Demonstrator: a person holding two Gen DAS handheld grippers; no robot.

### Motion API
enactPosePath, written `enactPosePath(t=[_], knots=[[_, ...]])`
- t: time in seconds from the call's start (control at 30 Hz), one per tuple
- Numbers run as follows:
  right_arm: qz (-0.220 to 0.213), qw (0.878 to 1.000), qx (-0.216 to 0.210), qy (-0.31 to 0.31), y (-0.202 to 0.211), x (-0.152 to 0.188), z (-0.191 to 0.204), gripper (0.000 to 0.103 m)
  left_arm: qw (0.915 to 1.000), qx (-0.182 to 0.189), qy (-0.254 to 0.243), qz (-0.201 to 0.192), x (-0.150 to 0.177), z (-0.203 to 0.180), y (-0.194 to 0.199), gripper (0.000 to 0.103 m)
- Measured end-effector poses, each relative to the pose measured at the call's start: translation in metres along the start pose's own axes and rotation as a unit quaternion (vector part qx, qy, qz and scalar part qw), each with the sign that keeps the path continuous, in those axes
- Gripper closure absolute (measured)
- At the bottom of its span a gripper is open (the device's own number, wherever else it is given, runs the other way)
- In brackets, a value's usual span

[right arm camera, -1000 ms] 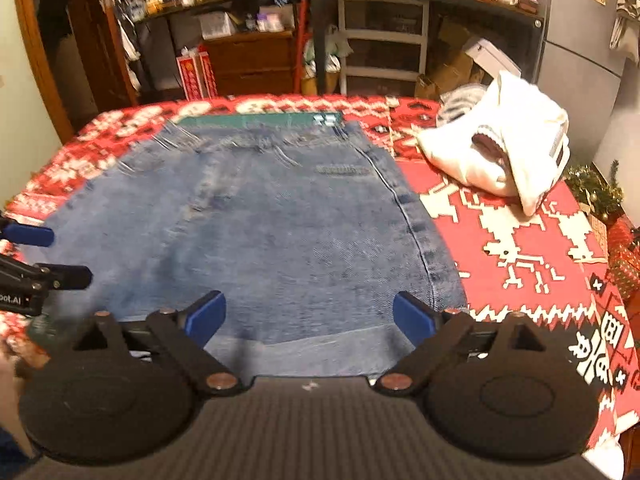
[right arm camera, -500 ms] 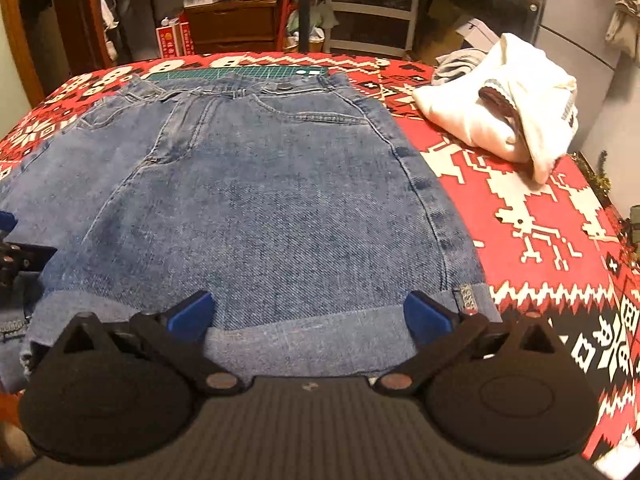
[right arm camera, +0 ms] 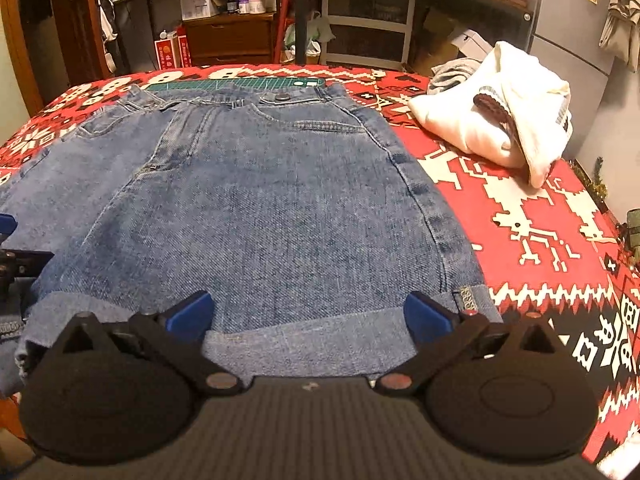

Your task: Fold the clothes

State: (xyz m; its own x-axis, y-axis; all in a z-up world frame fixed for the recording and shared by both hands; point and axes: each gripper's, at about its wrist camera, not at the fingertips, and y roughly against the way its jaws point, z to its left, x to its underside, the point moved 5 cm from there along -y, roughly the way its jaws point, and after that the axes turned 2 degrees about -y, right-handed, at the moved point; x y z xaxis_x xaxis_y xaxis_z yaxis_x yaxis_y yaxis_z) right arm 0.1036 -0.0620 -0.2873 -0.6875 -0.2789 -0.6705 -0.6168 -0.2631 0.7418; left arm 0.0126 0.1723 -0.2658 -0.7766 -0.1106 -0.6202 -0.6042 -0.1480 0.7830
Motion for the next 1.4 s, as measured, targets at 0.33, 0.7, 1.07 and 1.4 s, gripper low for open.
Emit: enactPosePath(t=[0.33, 0.7, 1.07, 1.4], knots=[[0.001, 1.000, -0.009, 0.003, -0.001, -0.002, -0.002, 0.001, 0.9997, 0.003, -0.005, -0.023, 0.004, 0.000, 0.001, 0.000], [-0.012, 0.992, 0.021, -0.127, 0.042, -0.012, -0.102, 0.055, 0.9982, 0.041, 0.025, -0.035, -0.005, 0.003, 0.013, 0.030], [0.012, 0.984, -0.009, -0.176, 0.030, 0.002, -0.131, 0.077, 0.9835, 0.172, -0.013, -0.055, -0.034, -0.050, 0.046, 0.075], [0.001, 0.991, 0.010, -0.134, 0.038, -0.002, -0.123, 0.100, 0.9549, 0.247, -0.160, -0.042, -0.026, -0.134, 0.054, 0.080]])
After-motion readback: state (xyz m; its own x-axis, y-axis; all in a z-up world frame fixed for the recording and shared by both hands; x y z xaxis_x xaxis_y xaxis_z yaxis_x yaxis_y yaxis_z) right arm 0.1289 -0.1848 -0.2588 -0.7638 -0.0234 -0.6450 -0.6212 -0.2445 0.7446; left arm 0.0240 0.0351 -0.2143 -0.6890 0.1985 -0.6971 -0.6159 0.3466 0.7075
